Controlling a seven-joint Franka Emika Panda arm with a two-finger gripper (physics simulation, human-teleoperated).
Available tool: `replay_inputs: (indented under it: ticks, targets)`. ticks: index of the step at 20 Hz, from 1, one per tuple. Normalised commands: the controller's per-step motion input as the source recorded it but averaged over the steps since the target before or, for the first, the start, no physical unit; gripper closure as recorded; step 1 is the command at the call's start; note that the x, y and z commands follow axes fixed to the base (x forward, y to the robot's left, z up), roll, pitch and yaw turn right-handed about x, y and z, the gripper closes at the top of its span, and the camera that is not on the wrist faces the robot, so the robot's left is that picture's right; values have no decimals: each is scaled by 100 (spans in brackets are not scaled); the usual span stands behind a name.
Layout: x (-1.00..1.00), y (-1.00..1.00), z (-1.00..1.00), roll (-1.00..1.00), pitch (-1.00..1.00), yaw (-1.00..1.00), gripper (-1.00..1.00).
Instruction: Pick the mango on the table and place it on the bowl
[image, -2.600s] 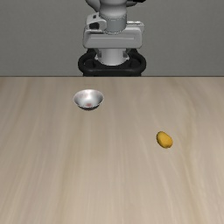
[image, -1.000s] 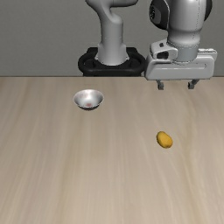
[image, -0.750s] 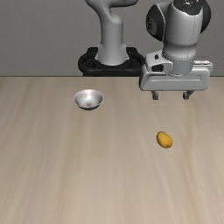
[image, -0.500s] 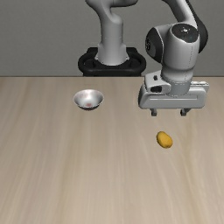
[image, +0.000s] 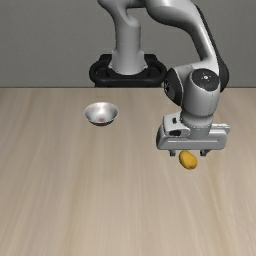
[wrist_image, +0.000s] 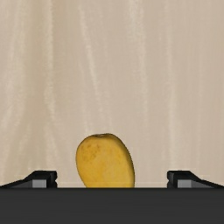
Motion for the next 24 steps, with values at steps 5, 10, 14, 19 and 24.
replay_inputs:
  ticks: [5, 10, 14, 19, 24]
  targets:
    - [0, 0, -40, 0, 0, 0, 100]
    - [0, 0, 0, 0, 0, 0, 100]
    - [0, 0, 25, 0, 0, 0, 100]
    - [0, 0, 80, 0, 0, 0, 100]
    - [-40, 0, 60, 0, 0, 0, 100]
